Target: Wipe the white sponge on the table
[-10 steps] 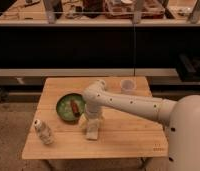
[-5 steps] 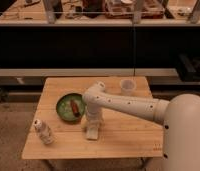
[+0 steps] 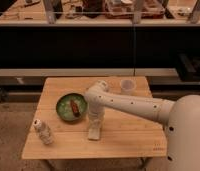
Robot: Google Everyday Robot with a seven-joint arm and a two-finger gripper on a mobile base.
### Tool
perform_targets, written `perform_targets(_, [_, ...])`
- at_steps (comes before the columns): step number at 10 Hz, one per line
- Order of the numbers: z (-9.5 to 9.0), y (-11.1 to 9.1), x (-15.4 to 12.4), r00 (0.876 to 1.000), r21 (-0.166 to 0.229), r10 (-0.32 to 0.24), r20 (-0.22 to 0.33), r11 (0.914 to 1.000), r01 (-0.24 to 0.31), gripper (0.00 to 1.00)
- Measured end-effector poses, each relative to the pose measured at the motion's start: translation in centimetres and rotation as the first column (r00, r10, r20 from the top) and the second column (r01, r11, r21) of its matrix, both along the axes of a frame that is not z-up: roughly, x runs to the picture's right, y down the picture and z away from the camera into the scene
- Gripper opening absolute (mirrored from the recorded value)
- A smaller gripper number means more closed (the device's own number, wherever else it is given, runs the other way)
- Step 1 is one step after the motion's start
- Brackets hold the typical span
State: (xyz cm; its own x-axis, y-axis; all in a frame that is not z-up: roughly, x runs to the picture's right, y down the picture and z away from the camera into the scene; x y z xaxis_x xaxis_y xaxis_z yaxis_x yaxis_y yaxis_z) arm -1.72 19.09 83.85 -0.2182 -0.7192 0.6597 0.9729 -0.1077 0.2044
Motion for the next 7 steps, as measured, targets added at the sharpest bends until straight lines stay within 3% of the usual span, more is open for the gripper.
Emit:
perform_targets(4, [-0.8, 0.9, 1.3, 0.999, -0.023, 0.031, -0.011, 0.9993, -0.031, 0.18])
perform_targets(7, [-1.3, 1.3, 5.5, 0.991, -0.025, 0.125, -0.049, 0.9917, -0.126, 0.18])
